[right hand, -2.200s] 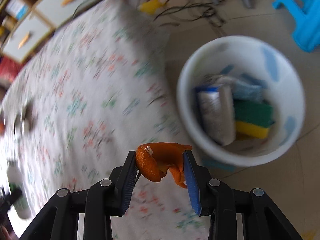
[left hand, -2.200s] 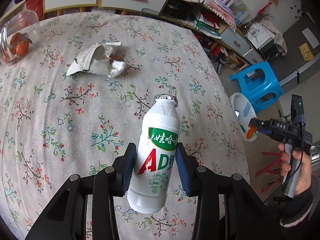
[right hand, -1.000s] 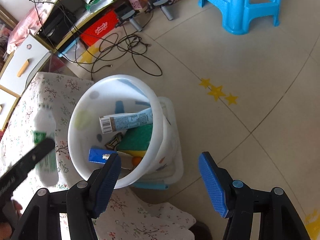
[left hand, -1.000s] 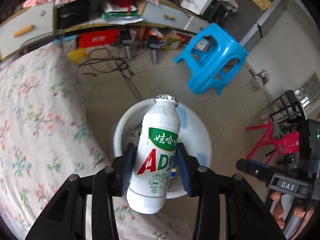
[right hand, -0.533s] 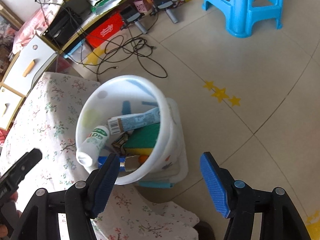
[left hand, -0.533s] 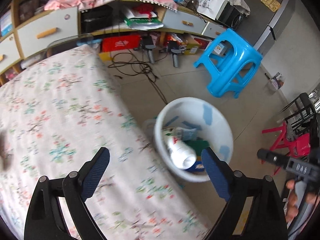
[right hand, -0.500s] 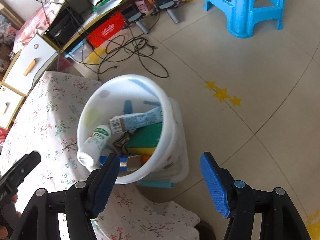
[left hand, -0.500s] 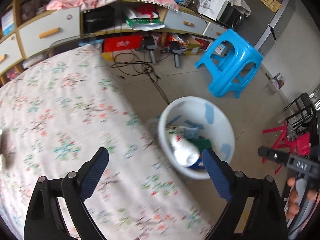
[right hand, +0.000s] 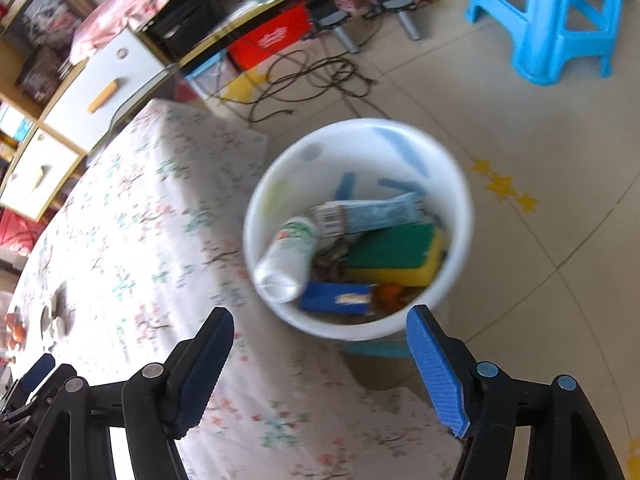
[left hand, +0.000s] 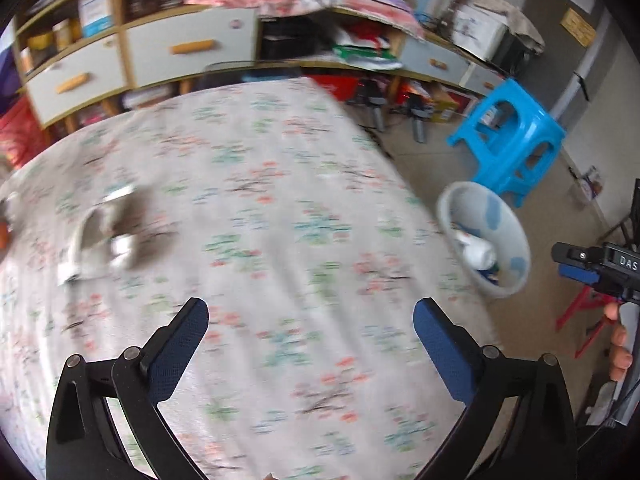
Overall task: Collect trash
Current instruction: 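Move both grippers back to the table toward the paper wrapper and tissue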
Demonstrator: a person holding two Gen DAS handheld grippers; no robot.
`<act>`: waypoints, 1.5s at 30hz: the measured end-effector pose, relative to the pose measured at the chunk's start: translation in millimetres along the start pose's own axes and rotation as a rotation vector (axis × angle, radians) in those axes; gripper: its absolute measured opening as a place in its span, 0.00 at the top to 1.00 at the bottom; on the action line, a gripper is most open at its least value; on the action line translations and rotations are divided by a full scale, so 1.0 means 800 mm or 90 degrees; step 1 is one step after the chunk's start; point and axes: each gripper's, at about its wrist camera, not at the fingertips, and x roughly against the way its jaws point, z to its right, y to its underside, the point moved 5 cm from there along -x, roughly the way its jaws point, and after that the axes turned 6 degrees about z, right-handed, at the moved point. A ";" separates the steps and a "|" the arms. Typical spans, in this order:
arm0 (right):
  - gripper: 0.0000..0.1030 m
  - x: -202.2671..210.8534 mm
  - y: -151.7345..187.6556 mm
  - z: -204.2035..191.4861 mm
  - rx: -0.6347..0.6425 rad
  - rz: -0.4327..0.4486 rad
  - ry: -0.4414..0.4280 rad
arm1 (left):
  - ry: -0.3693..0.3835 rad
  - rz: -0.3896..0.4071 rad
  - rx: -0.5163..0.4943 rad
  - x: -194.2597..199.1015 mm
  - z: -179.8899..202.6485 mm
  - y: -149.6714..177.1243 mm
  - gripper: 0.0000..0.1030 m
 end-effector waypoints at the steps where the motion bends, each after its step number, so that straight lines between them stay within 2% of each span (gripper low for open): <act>1: 0.26 -0.004 0.002 -0.011 0.009 -0.003 -0.001 | -0.008 0.005 0.007 0.002 -0.012 0.001 0.00; 5: 0.26 -0.018 0.010 -0.047 0.034 -0.015 -0.002 | -0.068 0.043 0.032 0.010 -0.067 0.001 0.00; 11: 0.25 -0.043 0.020 -0.094 0.060 -0.035 -0.002 | -0.121 0.036 0.061 0.006 -0.136 -0.013 0.00; 14: 0.25 -0.054 0.024 -0.117 0.066 -0.042 -0.004 | -0.129 0.020 0.107 -0.001 -0.174 -0.022 0.00; 16: 0.25 -0.062 0.028 -0.134 0.068 -0.047 -0.009 | -0.123 0.005 0.159 -0.009 -0.198 -0.026 0.00; 20: 0.24 -0.078 0.033 -0.164 0.074 -0.058 -0.019 | -0.101 0.011 0.229 -0.022 -0.225 -0.029 0.02; 26: 0.24 -0.101 0.049 -0.201 0.085 -0.078 -0.020 | -0.093 -0.009 0.255 -0.050 -0.242 -0.027 0.24; 29: 0.24 -0.110 0.056 -0.212 0.087 -0.086 -0.021 | -0.111 0.000 0.232 -0.055 -0.244 -0.028 0.42; 30: 0.24 -0.112 0.058 -0.217 0.090 -0.086 -0.019 | -0.106 -0.004 0.227 -0.057 -0.244 -0.029 0.53; 32: 0.24 -0.115 0.063 -0.225 0.101 -0.086 -0.015 | -0.097 -0.006 0.229 -0.055 -0.245 -0.028 0.57; 33: 0.24 -0.116 0.064 -0.229 0.106 -0.086 -0.014 | -0.095 -0.010 0.231 -0.053 -0.247 -0.027 0.64; 39: 0.24 -0.129 0.080 -0.266 0.157 -0.084 -0.009 | -0.084 -0.012 0.250 -0.025 -0.263 -0.017 0.68; 45: 0.24 -0.145 0.100 -0.318 0.203 -0.088 -0.032 | -0.070 0.009 0.267 0.025 -0.286 -0.001 0.68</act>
